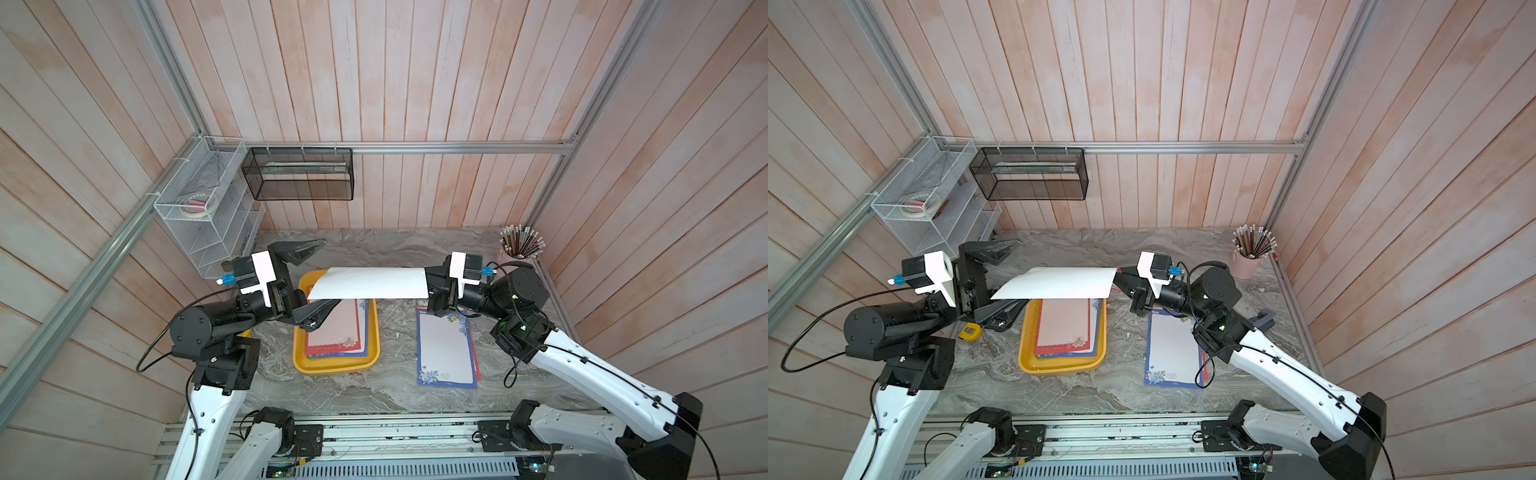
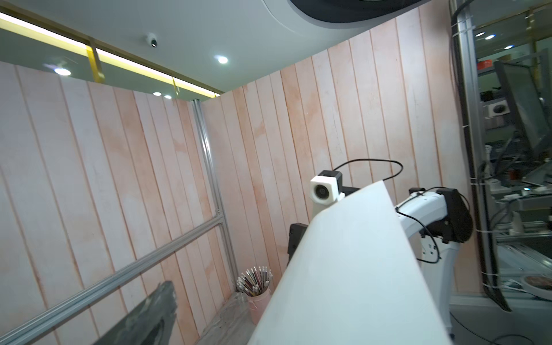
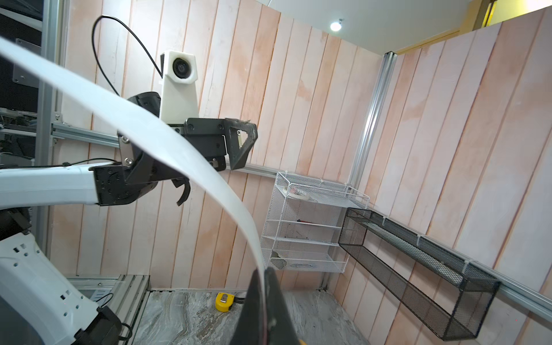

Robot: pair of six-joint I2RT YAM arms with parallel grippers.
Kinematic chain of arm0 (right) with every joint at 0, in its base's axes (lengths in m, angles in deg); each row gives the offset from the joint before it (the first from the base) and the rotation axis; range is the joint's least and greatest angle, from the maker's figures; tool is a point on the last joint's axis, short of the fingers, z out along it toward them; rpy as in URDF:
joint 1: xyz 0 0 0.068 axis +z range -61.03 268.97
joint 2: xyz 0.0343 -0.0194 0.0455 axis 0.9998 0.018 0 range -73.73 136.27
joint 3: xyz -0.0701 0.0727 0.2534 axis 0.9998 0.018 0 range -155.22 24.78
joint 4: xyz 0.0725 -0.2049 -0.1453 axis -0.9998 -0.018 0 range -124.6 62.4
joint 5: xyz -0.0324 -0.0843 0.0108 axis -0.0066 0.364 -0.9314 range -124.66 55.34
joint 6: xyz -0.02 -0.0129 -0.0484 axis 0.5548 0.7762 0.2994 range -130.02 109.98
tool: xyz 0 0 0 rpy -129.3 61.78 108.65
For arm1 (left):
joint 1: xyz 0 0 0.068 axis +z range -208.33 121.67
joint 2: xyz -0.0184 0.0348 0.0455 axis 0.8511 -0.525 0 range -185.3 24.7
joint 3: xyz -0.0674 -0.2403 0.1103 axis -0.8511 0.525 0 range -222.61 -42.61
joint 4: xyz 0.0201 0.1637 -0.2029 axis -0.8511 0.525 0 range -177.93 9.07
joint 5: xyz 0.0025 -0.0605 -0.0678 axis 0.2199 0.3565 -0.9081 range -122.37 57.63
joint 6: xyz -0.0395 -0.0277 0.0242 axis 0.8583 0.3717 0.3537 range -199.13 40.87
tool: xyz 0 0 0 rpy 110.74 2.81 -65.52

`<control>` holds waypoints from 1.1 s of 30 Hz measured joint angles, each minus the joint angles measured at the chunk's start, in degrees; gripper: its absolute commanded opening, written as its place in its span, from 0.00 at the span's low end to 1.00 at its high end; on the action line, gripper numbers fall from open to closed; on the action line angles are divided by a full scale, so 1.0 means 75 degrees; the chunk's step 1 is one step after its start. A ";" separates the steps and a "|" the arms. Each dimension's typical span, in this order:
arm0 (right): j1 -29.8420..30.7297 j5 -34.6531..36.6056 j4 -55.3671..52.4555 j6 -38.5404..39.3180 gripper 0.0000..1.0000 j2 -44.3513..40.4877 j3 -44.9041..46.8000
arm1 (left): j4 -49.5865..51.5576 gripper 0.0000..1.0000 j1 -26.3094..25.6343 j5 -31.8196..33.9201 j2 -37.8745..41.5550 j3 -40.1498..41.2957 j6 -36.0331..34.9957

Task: Take out the stationery paper from the storage box
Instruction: Place the stationery paper at the center of the board.

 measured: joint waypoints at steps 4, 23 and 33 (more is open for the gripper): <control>-0.0259 0.0463 -0.0152 -0.0481 0.00 -0.0219 0.0169 | -0.0041 1.00 -0.0003 0.1154 0.0181 0.0172 -0.0644; -0.3386 0.1134 -0.4943 -0.4925 0.00 -0.1667 0.1848 | -0.1376 1.00 -0.0280 0.2361 -0.0903 0.2530 -0.1891; -0.4223 -0.1003 -0.5374 -0.6312 0.00 -0.0102 0.3567 | -0.1510 1.00 -0.0286 0.2704 -0.1049 0.2722 -0.1886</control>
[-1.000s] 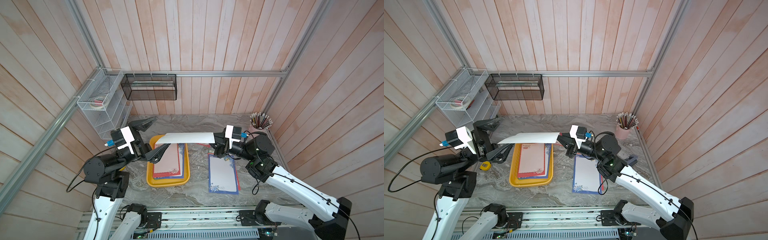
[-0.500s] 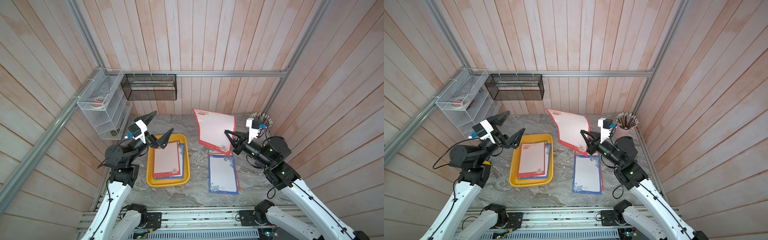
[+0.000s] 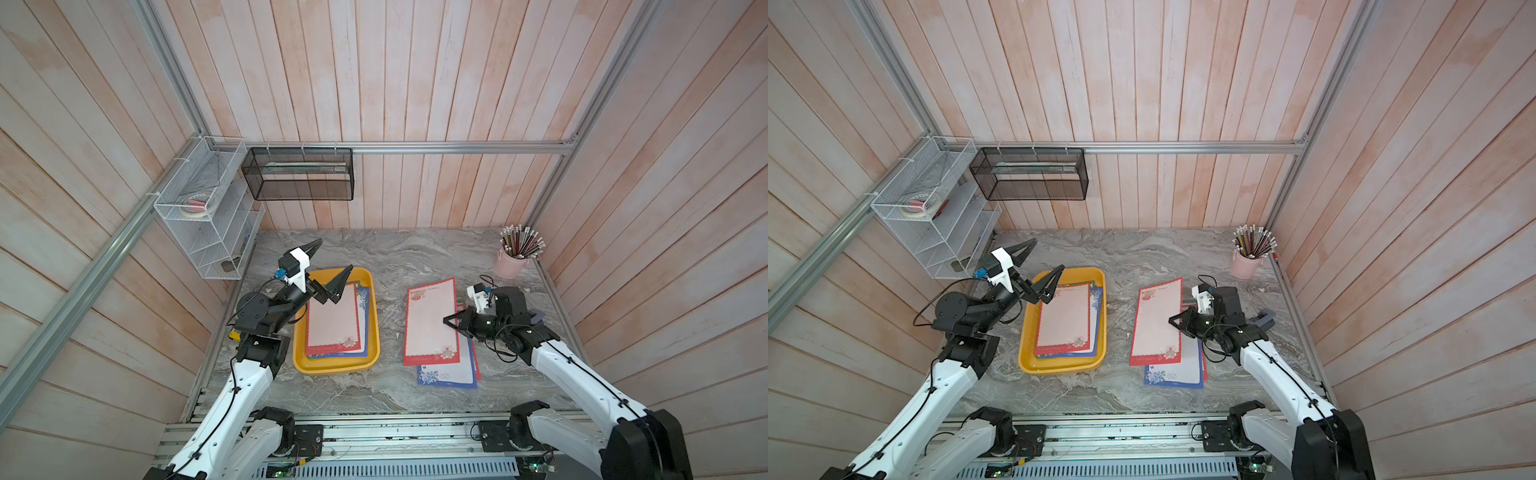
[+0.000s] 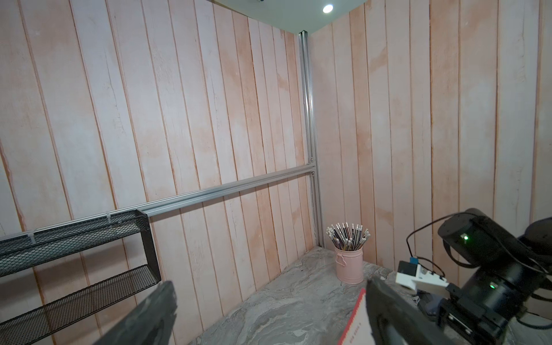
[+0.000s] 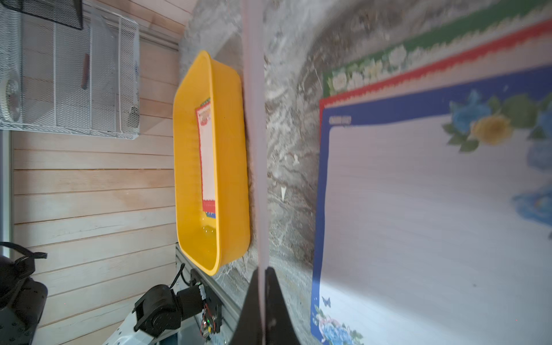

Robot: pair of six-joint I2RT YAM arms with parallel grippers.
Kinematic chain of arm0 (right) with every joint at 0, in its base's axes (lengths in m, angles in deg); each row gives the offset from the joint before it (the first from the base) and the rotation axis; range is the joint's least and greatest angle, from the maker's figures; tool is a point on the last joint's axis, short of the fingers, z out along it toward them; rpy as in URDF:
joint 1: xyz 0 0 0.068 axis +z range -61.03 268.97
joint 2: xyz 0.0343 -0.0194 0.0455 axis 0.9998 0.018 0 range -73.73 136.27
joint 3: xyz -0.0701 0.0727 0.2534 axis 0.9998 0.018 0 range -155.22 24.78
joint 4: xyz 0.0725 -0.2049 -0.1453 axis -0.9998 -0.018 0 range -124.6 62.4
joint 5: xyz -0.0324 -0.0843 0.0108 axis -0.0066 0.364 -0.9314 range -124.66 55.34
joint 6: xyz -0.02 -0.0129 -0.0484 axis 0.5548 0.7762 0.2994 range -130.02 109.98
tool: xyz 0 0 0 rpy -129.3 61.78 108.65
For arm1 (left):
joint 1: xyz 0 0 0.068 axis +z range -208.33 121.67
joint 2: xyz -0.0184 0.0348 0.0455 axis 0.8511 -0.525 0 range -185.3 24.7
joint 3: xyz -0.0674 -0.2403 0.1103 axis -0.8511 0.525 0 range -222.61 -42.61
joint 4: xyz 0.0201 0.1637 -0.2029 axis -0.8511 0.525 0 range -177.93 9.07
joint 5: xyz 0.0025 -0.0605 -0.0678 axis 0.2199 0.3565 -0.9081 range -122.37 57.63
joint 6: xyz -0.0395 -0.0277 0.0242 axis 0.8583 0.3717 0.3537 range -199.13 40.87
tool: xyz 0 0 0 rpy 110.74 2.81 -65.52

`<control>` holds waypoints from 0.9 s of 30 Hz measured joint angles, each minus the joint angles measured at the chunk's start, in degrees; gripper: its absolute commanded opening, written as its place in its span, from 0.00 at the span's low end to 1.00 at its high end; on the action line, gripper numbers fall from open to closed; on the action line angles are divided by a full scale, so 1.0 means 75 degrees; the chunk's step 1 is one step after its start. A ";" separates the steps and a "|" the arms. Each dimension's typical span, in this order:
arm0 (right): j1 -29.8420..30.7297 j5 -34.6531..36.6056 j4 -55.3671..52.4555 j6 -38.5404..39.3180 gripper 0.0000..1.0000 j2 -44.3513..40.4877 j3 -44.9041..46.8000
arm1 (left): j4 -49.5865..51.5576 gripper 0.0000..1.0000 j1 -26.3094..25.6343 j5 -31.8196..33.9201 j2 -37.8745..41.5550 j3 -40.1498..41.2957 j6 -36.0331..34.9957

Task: Take out the stationery paper from the storage box
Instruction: Place the stationery paper at the center of the board.

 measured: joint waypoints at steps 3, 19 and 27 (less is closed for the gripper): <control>-0.0178 -0.0321 0.0102 -0.0274 0.00 0.0061 0.0583 | 0.0000 1.00 0.0000 0.0006 0.0015 0.0000 0.0000; -0.0895 -0.0761 0.0481 -0.0641 0.11 0.0705 0.1413 | 0.0006 1.00 -0.0009 0.0026 0.0082 0.0000 0.0000; -0.1131 -0.0772 0.0490 -0.0458 0.21 0.1131 0.1413 | 0.0035 1.00 -0.0009 0.0026 0.0012 -0.0003 0.0000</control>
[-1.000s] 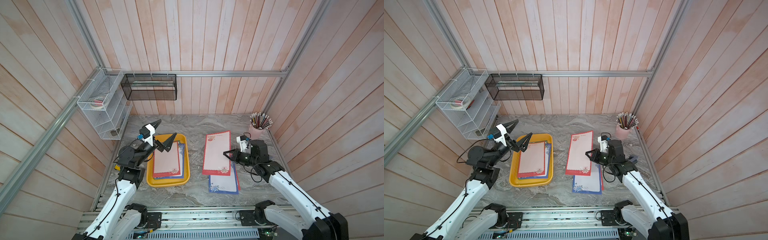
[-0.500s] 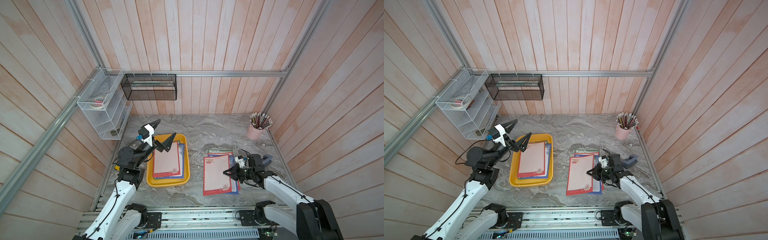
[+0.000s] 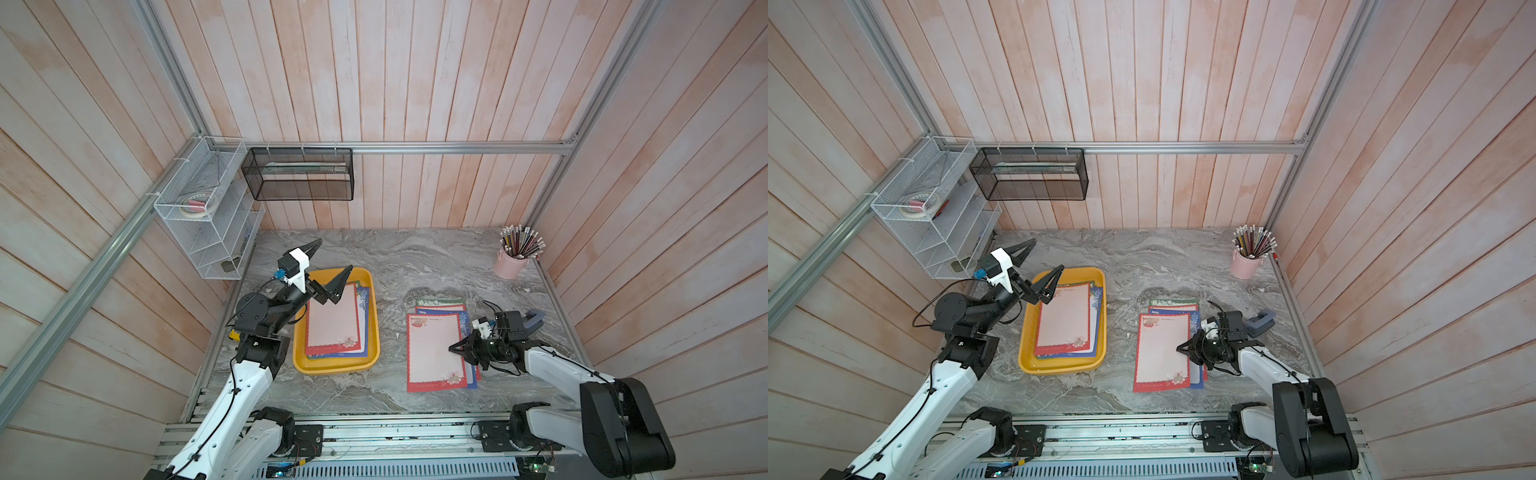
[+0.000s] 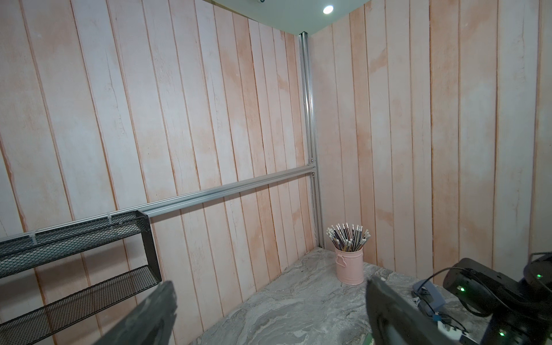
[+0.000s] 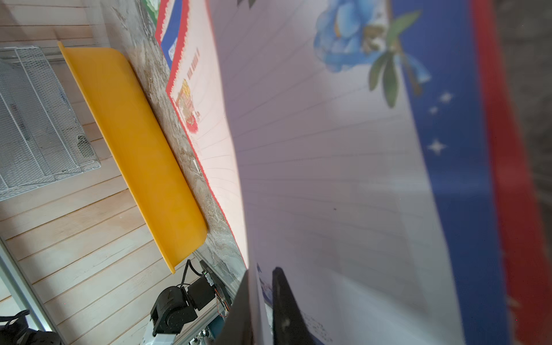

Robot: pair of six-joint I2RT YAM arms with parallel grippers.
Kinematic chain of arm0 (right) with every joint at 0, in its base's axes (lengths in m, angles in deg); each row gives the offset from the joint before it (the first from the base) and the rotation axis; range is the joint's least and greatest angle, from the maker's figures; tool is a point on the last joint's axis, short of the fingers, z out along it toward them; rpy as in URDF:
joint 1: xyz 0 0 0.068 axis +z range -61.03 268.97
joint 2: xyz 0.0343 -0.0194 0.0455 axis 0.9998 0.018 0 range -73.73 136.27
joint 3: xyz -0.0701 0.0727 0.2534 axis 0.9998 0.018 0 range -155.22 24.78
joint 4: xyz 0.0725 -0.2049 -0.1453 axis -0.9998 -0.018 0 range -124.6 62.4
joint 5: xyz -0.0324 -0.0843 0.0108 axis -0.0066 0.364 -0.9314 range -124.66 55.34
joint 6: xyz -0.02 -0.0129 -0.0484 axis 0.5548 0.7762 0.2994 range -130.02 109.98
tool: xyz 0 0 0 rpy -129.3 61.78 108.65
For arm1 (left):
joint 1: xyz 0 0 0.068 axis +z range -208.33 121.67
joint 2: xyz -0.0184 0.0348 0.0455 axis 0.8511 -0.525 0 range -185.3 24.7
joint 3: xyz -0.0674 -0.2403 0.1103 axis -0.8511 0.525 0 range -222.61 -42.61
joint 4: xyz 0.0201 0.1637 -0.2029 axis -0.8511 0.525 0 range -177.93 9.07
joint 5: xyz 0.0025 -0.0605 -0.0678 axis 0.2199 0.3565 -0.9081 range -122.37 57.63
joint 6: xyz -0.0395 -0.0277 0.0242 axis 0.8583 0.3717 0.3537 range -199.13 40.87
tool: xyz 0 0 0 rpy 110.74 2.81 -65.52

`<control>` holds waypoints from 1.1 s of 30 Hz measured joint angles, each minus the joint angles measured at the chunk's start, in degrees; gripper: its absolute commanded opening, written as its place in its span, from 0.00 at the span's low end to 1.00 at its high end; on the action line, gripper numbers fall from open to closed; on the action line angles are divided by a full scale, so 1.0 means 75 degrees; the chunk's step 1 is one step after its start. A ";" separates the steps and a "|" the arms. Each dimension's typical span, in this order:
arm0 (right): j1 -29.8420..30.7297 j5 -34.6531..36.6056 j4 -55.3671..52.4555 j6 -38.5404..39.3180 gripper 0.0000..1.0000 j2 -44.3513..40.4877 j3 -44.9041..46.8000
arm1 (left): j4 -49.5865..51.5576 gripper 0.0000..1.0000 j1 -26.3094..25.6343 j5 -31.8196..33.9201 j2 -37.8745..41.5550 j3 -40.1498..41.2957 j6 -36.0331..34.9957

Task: Take out the stationery paper from the storage box
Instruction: Place the stationery paper at the center of the board.

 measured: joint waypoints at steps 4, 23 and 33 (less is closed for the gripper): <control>-0.0052 0.0041 -0.0006 0.0149 0.35 0.0111 -0.0006 | 0.0029 1.00 0.0000 0.0006 -0.0029 0.0000 0.0000; -0.0131 0.2693 -0.1443 0.0300 0.55 -0.1489 -0.0845 | 0.0344 1.00 0.0000 0.0478 -0.0029 -0.0041 -0.0003; 0.0335 0.3771 -0.2209 0.0364 0.55 -0.2626 -0.1737 | 0.1513 1.00 0.0006 0.1370 -0.0656 -0.0901 0.0178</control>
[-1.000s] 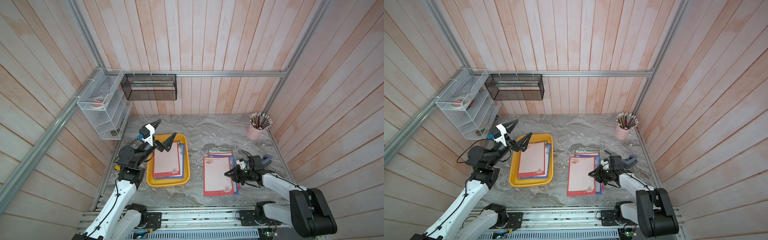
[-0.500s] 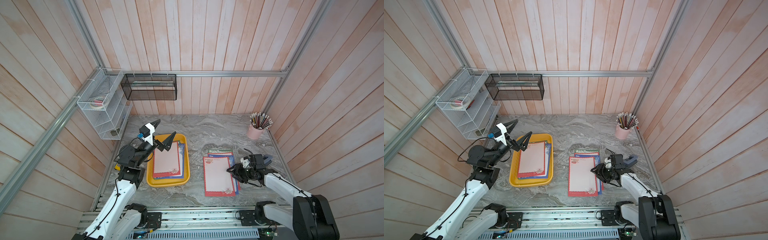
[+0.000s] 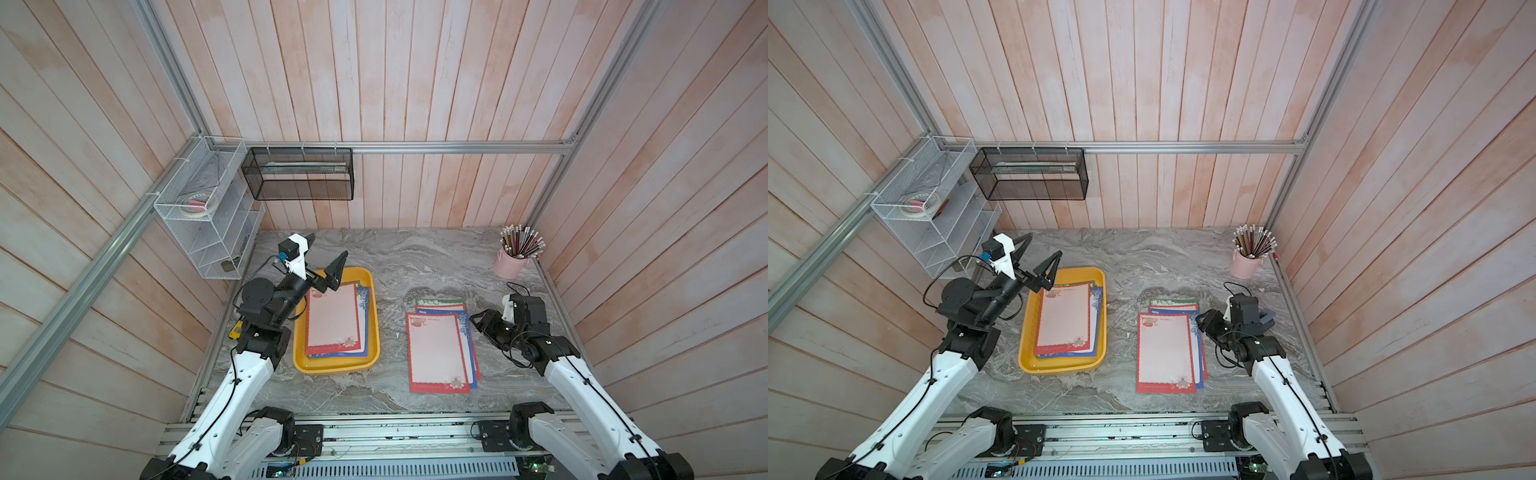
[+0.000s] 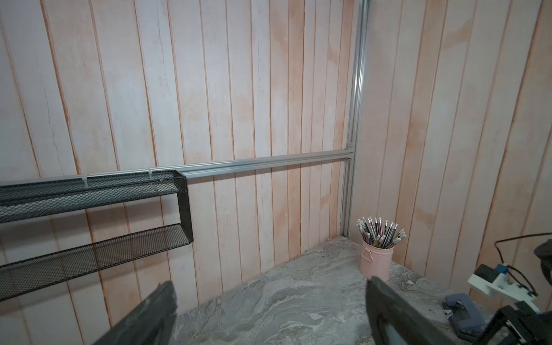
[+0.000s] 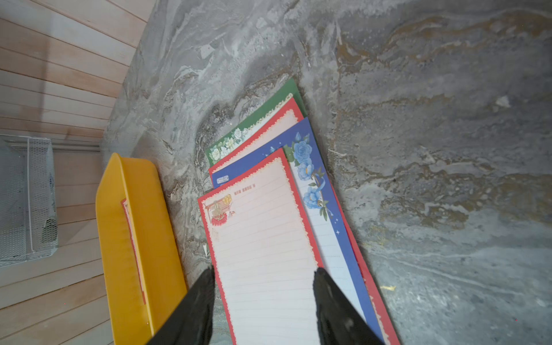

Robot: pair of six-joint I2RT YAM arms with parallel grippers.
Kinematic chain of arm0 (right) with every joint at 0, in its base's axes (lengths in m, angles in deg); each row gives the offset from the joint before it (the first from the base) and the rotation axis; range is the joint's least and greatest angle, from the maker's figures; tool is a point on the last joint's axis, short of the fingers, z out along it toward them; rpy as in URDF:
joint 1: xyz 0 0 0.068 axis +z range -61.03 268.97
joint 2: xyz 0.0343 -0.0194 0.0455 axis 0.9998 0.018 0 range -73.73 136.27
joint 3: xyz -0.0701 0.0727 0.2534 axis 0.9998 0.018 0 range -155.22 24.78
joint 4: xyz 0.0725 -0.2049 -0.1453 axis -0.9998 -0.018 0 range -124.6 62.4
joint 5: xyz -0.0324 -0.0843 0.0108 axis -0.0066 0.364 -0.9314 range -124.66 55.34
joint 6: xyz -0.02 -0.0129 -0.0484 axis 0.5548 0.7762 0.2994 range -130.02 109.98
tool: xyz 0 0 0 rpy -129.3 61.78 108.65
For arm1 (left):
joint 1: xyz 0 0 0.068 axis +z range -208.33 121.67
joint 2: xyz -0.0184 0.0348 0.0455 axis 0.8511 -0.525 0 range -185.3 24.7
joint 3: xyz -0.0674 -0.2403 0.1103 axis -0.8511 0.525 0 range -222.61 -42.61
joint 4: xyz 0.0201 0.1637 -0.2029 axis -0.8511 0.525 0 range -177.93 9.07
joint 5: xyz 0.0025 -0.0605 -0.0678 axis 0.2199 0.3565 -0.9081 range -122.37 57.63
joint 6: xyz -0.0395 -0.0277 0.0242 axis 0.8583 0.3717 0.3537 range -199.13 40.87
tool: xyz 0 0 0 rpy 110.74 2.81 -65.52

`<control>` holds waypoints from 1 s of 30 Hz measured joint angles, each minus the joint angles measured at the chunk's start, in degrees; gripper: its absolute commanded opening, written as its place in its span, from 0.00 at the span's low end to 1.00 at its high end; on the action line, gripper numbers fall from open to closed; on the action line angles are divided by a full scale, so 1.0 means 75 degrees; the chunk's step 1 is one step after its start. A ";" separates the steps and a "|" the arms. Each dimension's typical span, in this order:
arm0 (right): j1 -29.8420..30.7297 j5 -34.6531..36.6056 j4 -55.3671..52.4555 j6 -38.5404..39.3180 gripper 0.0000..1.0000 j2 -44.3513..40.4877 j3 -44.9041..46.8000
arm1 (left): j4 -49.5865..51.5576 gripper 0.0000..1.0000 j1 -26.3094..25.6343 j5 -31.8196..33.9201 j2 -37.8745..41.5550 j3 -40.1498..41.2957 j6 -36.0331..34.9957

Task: Take out the stationery paper from the storage box
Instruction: Place the stationery paper at the center of the board.

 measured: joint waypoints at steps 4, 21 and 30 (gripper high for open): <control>0.0979 0.0513 0.0082 0.0099 0.56 -0.0082 -0.0667 | 0.0676 1.00 0.0023 0.0224 -0.0303 -0.0466 0.0137; 0.4048 0.1448 0.0239 0.0189 0.57 0.1326 -0.3223 | 0.1673 1.00 -0.0140 0.1043 0.0219 -0.0656 -0.0393; 0.4433 0.1492 0.0388 0.0309 0.55 0.2098 -0.3733 | 0.2524 0.98 -0.0289 0.1233 -0.0003 -0.1262 0.0087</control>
